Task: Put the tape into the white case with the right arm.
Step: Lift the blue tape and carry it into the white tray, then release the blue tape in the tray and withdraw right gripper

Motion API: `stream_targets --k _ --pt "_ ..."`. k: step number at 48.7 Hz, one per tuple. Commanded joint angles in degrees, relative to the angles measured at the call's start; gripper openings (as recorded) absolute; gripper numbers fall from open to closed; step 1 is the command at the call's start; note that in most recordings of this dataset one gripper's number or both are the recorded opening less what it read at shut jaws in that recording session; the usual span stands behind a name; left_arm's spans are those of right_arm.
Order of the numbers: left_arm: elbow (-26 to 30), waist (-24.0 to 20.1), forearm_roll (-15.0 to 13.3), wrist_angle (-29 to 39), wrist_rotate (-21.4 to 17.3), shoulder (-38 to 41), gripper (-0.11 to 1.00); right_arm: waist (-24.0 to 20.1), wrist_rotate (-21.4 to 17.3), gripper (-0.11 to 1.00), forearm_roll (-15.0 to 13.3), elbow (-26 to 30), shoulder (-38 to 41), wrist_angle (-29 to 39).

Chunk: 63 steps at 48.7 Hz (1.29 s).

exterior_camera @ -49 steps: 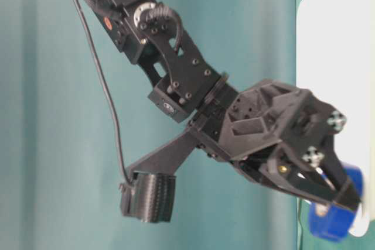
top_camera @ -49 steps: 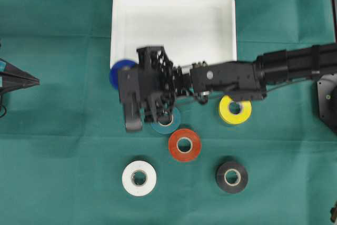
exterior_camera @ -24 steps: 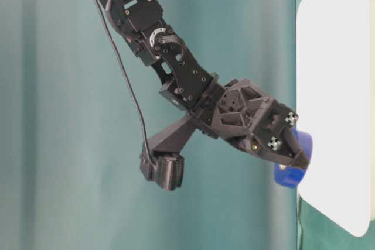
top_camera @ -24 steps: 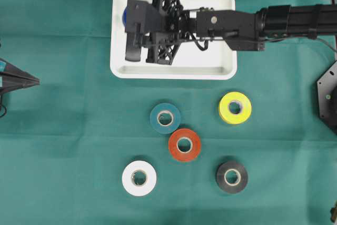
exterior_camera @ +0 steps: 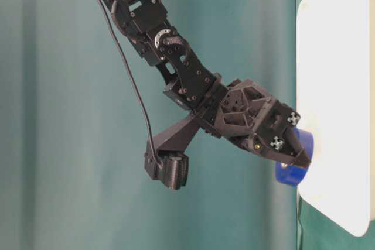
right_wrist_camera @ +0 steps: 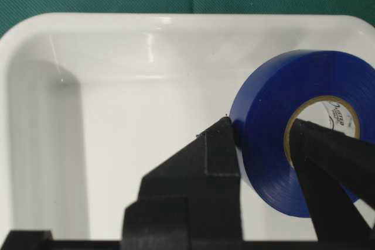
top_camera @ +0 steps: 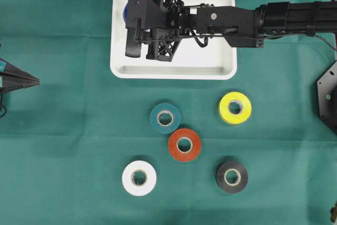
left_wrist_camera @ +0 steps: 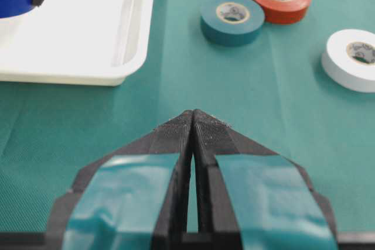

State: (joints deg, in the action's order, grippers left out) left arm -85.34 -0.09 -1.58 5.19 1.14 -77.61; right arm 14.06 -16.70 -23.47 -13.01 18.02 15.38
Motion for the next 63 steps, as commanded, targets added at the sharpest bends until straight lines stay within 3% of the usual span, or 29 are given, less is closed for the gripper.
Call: stream_targets --k 1,4,7,16,20,31,45,63 --pt "0.5 0.1 0.0 -0.5 0.0 0.4 0.01 0.1 -0.2 0.03 -0.2 1.1 -1.2 -0.5" --pt "0.5 0.0 0.0 -0.5 0.0 0.4 0.01 0.1 -0.2 0.06 -0.2 1.1 -1.2 -0.5" --pt "0.5 0.1 0.0 -0.5 0.0 0.5 0.01 0.1 -0.3 0.17 -0.2 1.0 -1.2 -0.5" --pt "0.5 0.0 0.0 -0.5 0.0 0.4 0.01 0.1 -0.2 0.67 -0.2 1.0 -1.2 -0.5" --pt "0.4 0.0 0.0 -0.6 0.0 0.4 0.01 0.2 -0.2 0.62 -0.2 0.9 -1.6 -0.3" --pt "0.4 0.0 0.0 -0.5 0.0 0.4 0.01 0.3 -0.2 0.62 -0.2 -3.6 -6.0 1.1" --pt "0.2 0.0 0.0 -0.5 0.0 -1.0 0.01 0.8 -0.3 0.62 -0.3 -17.8 -19.2 -1.0" --pt "-0.1 -0.4 0.0 -0.5 0.0 -1.7 0.01 2.7 -0.3 0.62 -0.2 -38.9 -36.7 -13.5"
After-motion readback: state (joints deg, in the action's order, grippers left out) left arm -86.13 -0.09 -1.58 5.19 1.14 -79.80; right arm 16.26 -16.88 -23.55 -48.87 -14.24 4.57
